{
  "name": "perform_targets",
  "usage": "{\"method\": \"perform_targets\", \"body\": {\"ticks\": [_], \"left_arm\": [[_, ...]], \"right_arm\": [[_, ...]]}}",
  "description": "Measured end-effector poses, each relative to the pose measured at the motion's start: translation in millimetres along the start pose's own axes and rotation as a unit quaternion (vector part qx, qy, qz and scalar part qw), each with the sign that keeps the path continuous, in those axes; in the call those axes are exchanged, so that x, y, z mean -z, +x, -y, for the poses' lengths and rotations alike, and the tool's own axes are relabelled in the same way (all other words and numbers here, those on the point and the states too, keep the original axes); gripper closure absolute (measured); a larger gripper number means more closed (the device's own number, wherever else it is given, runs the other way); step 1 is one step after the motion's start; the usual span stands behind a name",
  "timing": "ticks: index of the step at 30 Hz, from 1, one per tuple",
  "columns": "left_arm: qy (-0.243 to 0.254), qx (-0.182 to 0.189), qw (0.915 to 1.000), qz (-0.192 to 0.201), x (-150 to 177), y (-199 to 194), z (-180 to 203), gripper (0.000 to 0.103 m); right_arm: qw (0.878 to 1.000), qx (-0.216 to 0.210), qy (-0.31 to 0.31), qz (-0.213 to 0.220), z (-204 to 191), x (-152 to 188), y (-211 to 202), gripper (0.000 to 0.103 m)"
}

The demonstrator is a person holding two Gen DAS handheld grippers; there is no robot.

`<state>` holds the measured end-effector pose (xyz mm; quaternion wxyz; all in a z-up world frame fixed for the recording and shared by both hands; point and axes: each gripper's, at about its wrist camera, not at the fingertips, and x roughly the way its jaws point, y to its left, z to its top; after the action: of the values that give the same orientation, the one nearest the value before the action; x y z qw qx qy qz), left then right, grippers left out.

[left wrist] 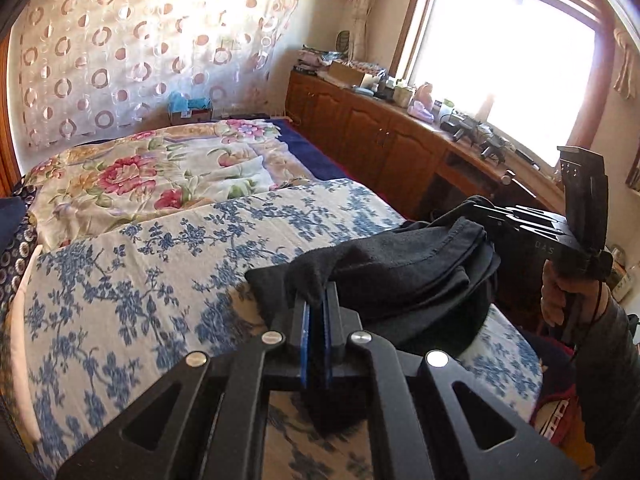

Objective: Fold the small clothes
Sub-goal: 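Grasp the folded shirt bundle with both grippers from its sides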

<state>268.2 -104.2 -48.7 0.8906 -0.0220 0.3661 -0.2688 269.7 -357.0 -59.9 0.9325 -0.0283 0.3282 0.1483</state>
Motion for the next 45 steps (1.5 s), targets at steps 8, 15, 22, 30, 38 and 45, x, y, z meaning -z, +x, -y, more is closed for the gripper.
{"method": "perform_targets", "body": {"ticks": [8,15,22,30,38,45], "left_arm": [[0.012,-0.016,0.9996,0.018,-12,0,-11,0.079],[0.029,0.009,0.9995,-0.001,5,-7,-6,0.065],[0.040,-0.002,0.9970,-0.066,23,36,0,0.063],[0.031,-0.021,0.9964,-0.077,0,74,-9,0.063],[0.004,-0.018,0.9942,-0.106,4,101,-23,0.059],[0.029,-0.034,0.9953,-0.086,9,105,-16,0.055]], "right_arm": [[1.000,0.002,0.014,-0.023,14,-1,38,0.088],[0.999,0.042,0.016,0.013,23,-6,9,0.047],[1.000,0.010,-0.014,-0.026,16,16,4,0.039],[0.999,-0.002,-0.007,-0.053,12,15,46,0.024],[0.996,-0.023,0.020,-0.086,25,26,65,0.017],[0.994,-0.027,0.021,-0.106,22,30,76,0.017]]}}
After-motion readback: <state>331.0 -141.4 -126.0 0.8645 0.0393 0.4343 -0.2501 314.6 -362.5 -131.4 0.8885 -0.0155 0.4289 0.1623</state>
